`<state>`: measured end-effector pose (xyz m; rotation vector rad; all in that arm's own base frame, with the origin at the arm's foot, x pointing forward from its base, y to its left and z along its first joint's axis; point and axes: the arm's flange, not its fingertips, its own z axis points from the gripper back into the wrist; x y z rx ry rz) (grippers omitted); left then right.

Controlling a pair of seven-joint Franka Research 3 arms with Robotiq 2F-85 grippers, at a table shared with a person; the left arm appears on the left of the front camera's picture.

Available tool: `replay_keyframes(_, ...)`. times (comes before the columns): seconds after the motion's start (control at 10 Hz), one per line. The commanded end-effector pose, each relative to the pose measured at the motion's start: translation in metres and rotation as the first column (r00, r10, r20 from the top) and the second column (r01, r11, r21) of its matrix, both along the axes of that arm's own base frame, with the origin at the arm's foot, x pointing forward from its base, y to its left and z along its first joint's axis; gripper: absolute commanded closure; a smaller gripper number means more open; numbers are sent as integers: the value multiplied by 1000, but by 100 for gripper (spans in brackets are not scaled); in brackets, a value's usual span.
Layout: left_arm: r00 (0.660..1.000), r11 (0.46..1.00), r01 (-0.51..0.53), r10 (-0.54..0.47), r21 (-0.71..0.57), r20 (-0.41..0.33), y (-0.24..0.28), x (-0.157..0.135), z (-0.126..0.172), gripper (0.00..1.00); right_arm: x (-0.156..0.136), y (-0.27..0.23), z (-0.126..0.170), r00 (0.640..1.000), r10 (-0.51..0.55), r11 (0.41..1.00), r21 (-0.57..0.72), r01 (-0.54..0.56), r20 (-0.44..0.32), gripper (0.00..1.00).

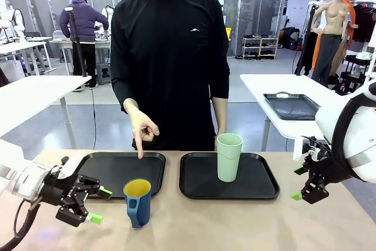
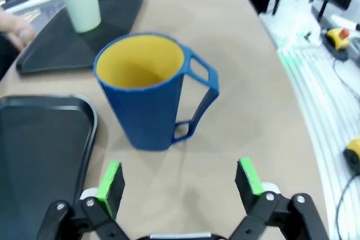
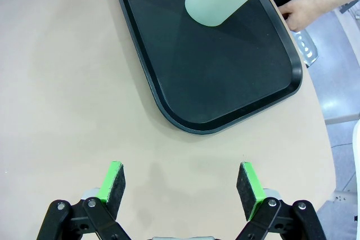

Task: Sort and store the cups by type.
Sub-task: Pick up the Handle plastic cup and place it into the empty Flat Tray.

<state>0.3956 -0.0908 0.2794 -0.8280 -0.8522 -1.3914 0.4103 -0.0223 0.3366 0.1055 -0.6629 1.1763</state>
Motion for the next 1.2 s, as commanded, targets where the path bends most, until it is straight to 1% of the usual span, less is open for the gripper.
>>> replay_keyframes(0.0,999,990,34,-39,-137,-32,-1,12,-16,0,0,-1,0,1000,-6,1000,5,6,4,0)
replay_keyframes(0.2,998,973,28,-42,-229,-53,2,13,-24,0,0,-1,0,1000,-6,1000,5,6,4,0)
replay_keyframes(0.4,999,972,9,-21,-235,-49,1,13,-29,0,0,-1,0,1000,-6,1000,5,6,4,0)
replay_keyframes(0.5,997,972,12,-30,-237,-73,1,13,-30,0,0,-1,0,1000,-6,1000,5,6,4,0)
replay_keyframes(0.6,996,978,17,-34,-208,-77,4,7,-26,0,0,-1,0,1000,-6,1000,5,6,4,0)
replay_keyframes(1.1,996,978,15,-33,-209,-84,3,7,-30,0,0,-1,0,1000,-6,1000,5,6,4,0)
